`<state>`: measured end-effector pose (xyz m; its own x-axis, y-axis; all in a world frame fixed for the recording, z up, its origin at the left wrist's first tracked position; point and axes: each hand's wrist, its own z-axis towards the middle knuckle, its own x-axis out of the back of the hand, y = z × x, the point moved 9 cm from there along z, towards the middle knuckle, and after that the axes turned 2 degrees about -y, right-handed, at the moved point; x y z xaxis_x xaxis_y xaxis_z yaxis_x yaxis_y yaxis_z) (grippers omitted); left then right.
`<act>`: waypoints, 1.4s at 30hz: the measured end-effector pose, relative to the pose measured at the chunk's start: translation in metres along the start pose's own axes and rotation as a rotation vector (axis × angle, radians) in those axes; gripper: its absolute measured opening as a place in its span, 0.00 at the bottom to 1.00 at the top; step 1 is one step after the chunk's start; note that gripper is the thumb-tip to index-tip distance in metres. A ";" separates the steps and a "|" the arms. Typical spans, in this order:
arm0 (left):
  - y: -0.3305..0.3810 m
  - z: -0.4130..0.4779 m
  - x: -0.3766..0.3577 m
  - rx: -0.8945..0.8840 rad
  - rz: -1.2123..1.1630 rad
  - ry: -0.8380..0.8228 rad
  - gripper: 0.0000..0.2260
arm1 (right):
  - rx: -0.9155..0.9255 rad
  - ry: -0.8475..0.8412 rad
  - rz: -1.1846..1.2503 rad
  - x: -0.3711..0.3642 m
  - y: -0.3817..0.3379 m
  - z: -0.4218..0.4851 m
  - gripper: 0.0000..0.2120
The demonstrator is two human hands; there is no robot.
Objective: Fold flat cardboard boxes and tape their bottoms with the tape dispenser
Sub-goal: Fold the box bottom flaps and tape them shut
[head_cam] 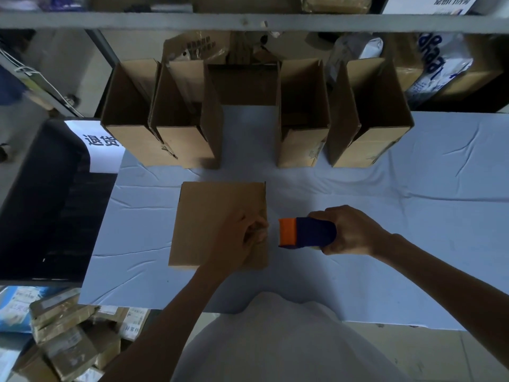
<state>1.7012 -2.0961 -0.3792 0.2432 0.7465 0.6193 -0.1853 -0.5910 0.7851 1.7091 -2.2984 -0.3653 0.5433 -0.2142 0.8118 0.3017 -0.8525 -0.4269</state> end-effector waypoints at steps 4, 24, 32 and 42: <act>0.000 0.000 -0.002 0.025 -0.058 -0.023 0.08 | -0.009 -0.046 -0.108 0.005 -0.012 0.008 0.20; -0.001 -0.002 -0.004 -0.065 0.086 -0.048 0.08 | -0.147 -0.192 -0.497 0.031 -0.018 0.004 0.22; 0.033 -0.003 -0.034 -0.268 0.794 -0.314 0.22 | -0.126 0.081 -0.109 0.052 0.004 -0.006 0.26; 0.051 0.023 -0.007 0.574 -0.791 -0.099 0.12 | 0.143 0.401 0.281 0.082 -0.029 -0.035 0.36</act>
<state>1.7117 -2.1386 -0.3442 0.1819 0.9774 -0.1075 0.5500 -0.0105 0.8351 1.7171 -2.3073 -0.2726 0.2843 -0.6159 0.7347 0.3066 -0.6677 -0.6784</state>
